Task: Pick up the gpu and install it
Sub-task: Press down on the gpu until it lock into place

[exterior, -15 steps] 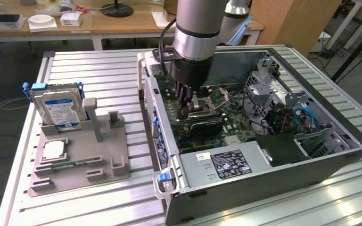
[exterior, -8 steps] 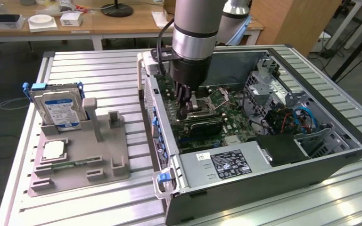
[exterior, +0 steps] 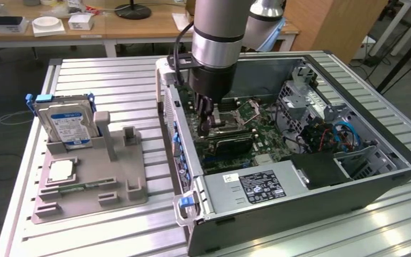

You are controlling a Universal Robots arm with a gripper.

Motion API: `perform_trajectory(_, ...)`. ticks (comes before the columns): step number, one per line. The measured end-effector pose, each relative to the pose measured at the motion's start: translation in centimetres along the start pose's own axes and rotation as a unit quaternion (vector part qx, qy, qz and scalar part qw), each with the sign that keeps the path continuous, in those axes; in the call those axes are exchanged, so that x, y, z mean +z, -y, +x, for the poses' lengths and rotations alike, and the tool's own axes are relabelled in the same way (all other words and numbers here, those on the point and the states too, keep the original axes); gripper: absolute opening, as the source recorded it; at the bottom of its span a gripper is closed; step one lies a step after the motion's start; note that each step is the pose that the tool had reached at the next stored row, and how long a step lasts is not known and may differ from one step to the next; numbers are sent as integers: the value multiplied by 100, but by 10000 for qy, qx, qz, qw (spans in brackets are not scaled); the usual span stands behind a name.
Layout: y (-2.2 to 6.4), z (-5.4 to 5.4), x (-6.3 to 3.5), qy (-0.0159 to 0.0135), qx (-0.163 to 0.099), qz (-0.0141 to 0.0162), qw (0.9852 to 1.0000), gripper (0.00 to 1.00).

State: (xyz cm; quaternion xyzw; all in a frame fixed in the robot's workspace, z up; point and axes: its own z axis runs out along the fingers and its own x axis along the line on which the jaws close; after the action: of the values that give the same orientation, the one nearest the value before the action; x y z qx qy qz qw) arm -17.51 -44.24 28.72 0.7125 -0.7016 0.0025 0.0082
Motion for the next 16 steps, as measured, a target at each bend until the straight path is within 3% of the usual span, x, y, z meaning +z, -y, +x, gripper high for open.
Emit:
perform_trajectory(5, -15, 1, -3, -1, 2, -68, 10000, 11)
perform_trajectory(16, -28, -23, -2, 4, 39, -73, 10000, 11)
